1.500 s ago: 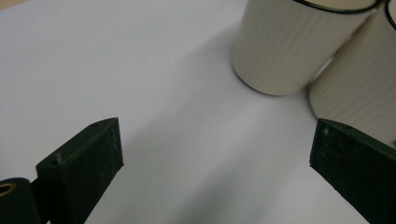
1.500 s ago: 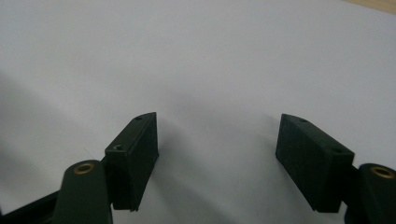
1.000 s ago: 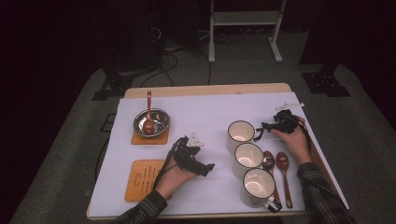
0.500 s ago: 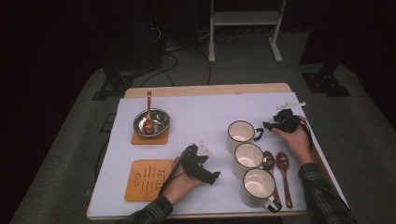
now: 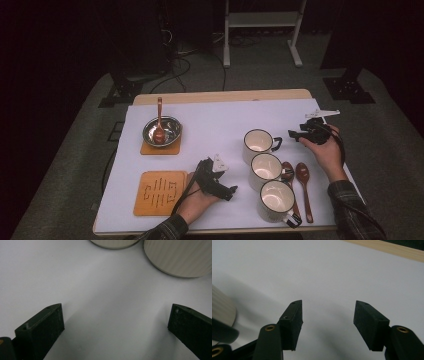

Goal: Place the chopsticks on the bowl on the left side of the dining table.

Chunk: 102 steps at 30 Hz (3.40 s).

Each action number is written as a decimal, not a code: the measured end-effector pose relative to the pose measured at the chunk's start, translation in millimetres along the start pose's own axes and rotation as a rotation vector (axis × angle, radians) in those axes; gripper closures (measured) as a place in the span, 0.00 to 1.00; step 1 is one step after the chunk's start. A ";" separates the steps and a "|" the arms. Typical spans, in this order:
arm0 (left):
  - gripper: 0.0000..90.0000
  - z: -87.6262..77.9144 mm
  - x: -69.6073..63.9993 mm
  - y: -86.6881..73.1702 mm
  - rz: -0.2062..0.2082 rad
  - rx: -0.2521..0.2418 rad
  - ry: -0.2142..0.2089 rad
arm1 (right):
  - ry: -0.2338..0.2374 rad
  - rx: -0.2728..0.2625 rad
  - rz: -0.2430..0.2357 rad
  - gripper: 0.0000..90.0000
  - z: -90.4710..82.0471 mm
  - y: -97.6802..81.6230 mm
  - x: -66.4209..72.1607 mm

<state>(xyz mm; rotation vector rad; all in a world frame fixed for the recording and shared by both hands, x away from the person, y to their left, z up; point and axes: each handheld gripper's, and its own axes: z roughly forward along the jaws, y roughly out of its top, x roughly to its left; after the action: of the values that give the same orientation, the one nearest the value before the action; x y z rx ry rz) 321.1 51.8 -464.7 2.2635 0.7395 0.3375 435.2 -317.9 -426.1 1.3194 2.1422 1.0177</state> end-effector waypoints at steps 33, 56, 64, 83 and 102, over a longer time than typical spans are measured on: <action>0.00 0.2 0.3 0.2 0.004 0.003 0.000 | -0.068 0.030 0.040 0.49 -48.6 -42.6 -19.5; 0.00 0.3 0.3 0.2 0.003 0.003 0.000 | -0.082 0.135 0.063 0.67 -37.1 -57.1 -30.7; 0.00 0.3 0.2 0.2 0.003 0.003 0.000 | -0.088 0.149 0.067 0.77 -36.6 -58.0 -31.1; 0.00 0.4 0.4 0.3 0.005 0.004 0.001 | -0.070 0.146 0.119 0.92 -35.9 -56.9 -33.7; 0.00 0.6 0.4 0.3 0.005 0.003 0.001 | 0.012 0.124 0.038 0.93 -13.1 -26.5 2.3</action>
<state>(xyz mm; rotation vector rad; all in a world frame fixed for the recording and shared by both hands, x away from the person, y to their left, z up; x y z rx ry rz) 321.8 51.6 -464.9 2.2687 0.7351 0.3401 410.0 -328.0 -438.0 1.4187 2.2289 0.9222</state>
